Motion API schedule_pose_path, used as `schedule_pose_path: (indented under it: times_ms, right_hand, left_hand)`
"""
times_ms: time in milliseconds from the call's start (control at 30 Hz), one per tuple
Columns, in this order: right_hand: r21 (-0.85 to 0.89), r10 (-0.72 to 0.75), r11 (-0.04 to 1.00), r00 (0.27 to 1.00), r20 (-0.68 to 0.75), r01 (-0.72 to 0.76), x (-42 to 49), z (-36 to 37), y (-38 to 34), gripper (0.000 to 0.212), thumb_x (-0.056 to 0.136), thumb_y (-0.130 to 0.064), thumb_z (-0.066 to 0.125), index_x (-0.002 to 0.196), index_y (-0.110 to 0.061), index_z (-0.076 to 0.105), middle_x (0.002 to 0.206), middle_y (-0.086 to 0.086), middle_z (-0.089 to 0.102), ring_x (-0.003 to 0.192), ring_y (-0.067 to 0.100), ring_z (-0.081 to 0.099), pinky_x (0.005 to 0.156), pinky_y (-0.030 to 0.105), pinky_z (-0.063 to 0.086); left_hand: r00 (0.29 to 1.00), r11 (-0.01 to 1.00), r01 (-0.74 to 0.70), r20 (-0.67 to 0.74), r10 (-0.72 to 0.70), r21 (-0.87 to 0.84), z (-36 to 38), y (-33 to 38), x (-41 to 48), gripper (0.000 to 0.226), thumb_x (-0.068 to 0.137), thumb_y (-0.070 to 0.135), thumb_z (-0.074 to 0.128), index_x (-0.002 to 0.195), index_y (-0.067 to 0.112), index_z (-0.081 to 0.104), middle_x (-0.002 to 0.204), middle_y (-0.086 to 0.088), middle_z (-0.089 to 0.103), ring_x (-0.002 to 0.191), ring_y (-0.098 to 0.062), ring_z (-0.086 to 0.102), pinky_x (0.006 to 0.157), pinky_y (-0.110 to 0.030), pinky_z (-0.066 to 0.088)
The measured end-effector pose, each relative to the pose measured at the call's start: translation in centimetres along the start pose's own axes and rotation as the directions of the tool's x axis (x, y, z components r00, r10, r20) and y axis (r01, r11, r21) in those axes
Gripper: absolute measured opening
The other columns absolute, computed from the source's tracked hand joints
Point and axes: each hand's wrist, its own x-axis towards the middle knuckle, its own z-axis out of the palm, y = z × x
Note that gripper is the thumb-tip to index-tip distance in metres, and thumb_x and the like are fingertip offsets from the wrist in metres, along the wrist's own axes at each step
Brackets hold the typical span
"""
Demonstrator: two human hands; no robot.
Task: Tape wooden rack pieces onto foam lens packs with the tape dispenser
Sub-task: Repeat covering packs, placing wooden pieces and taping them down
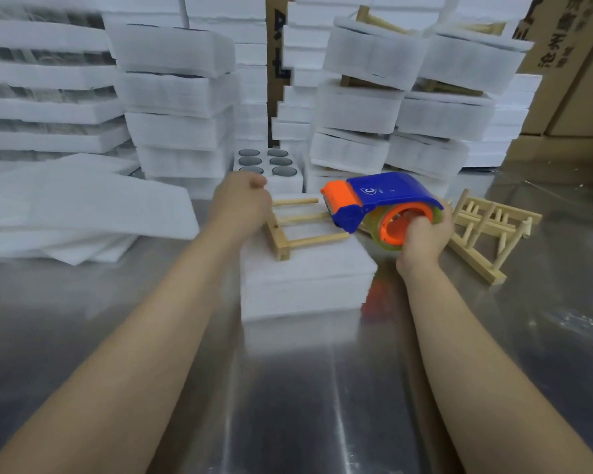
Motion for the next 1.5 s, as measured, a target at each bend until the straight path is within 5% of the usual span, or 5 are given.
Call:
schedule_pose_path:
  times_ms: [267,567,700,1067,1500]
  right_hand:
    - [-0.025,-0.054,0.998,0.996,0.071,0.056,1.2,-0.4,-0.2,0.032,0.087,-0.002,0.057,0.107,-0.027,0.059,0.102,-0.006,0.066,0.087,0.003,0.064,0.060,0.011,0.048]
    - [-0.239,-0.199,0.938,0.955,0.220,0.250,3.8,-2.4,-1.7,0.048,0.085,-0.003,0.057,0.112,-0.043,0.054,0.127,-0.004,0.056,0.118,0.013,0.055,0.098,0.032,0.050]
    - [-0.322,-0.261,0.886,0.933,0.250,0.334,5.1,-5.2,-2.2,0.047,0.087,-0.002,0.059,0.129,-0.022,0.055,0.126,-0.002,0.057,0.114,0.009,0.056,0.082,0.009,0.048]
    - [-0.434,-0.270,0.831,0.934,0.234,0.349,6.6,-5.7,-1.2,0.030,0.078,-0.030,0.059,0.108,-0.029,0.065,0.101,-0.011,0.068,0.097,0.008,0.064,0.090,0.041,0.055]
    - [-0.531,-0.234,0.818,0.971,0.046,0.223,7.7,-7.0,-0.4,0.023,0.092,-0.021,0.047,0.074,-0.036,0.050,0.077,-0.015,0.058,0.075,0.004,0.059,0.070,0.024,0.048]
  left_hand:
    - [0.978,0.682,-0.141,0.208,-0.017,0.718,5.4,2.1,-1.1,0.053,0.104,0.034,0.014,0.145,0.006,0.032,0.153,-0.008,0.031,0.146,-0.025,0.013,0.117,-0.051,0.007]
    - [0.958,0.639,-0.195,0.284,-0.039,0.744,5.1,2.3,-0.9,0.057,0.102,0.038,0.012,0.147,0.008,0.029,0.153,-0.007,0.030,0.146,-0.024,0.013,0.117,-0.055,0.002]
    - [0.961,0.631,-0.198,0.276,-0.027,0.750,5.1,2.3,-1.1,0.060,0.103,0.042,0.011,0.147,0.005,0.028,0.154,-0.006,0.030,0.146,-0.023,0.012,0.117,-0.054,0.001]
    - [0.954,0.607,-0.204,0.294,-0.051,0.768,5.2,2.3,-1.1,0.061,0.102,0.043,0.008,0.151,0.008,0.021,0.158,-0.004,0.024,0.148,-0.020,0.008,0.118,-0.052,-0.003]
    - [0.938,0.531,-0.255,0.340,-0.067,0.808,5.2,2.6,-0.6,0.057,0.101,0.039,0.007,0.154,0.017,0.007,0.157,-0.013,0.023,0.148,-0.029,0.010,0.117,-0.050,-0.011]
